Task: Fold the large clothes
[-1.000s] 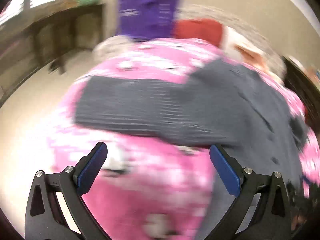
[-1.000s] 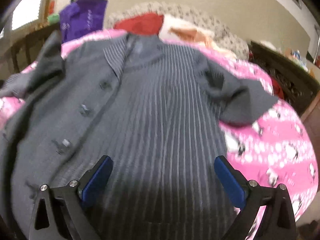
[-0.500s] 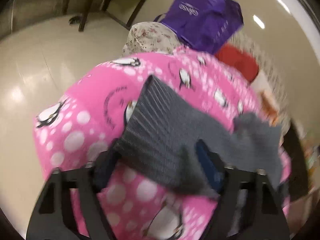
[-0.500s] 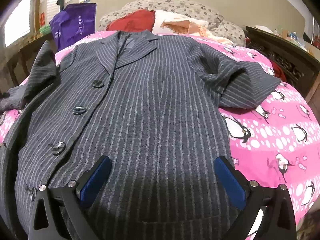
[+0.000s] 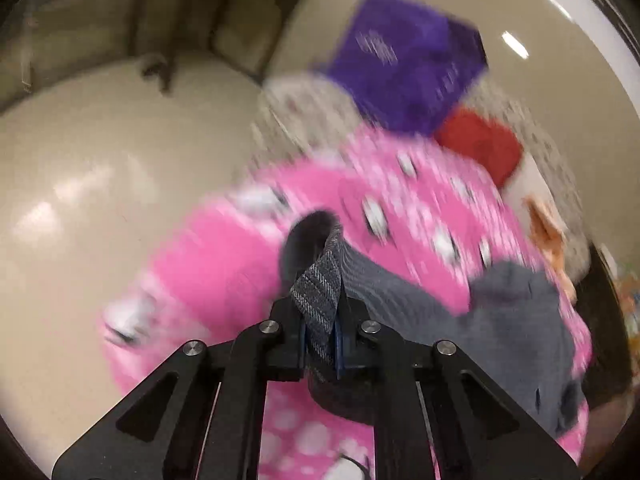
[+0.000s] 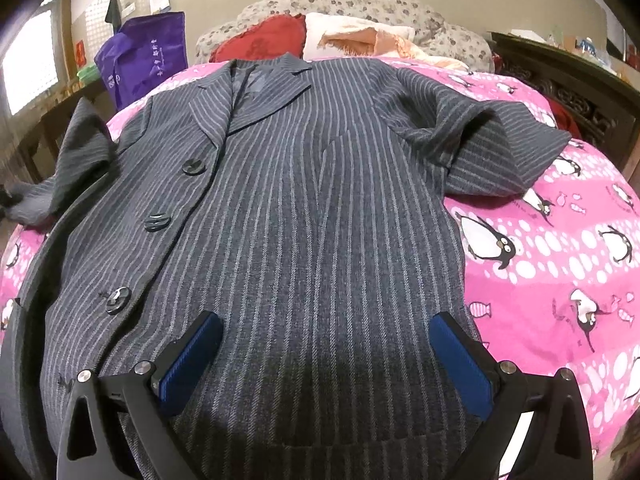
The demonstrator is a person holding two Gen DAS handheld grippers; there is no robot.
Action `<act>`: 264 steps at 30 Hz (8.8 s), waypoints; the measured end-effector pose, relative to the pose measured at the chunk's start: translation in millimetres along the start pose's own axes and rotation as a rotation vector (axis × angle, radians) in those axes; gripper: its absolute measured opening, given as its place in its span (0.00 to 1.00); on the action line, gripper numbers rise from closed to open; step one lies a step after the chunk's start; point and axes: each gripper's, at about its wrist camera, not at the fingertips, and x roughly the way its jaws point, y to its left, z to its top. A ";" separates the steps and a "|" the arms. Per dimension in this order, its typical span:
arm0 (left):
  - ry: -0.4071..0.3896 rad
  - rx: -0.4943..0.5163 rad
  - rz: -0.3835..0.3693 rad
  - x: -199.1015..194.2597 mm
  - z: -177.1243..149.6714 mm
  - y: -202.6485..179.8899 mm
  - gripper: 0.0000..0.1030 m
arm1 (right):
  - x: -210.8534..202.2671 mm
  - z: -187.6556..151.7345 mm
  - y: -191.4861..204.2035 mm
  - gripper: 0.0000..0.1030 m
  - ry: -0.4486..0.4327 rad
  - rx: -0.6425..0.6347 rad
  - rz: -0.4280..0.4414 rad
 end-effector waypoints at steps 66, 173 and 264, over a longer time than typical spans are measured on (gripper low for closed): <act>0.228 0.456 -0.161 58.5 -150.6 -231.3 0.20 | -37.5 111.5 -30.5 0.48 -0.196 0.038 0.133; 0.050 0.291 0.217 -2.2 -54.1 -95.0 0.85 | 65.2 125.8 165.9 0.41 0.052 -0.120 0.624; 0.351 0.746 -0.204 -96.2 -178.6 -72.4 0.90 | -65.1 -91.8 -85.4 0.57 0.119 0.099 0.475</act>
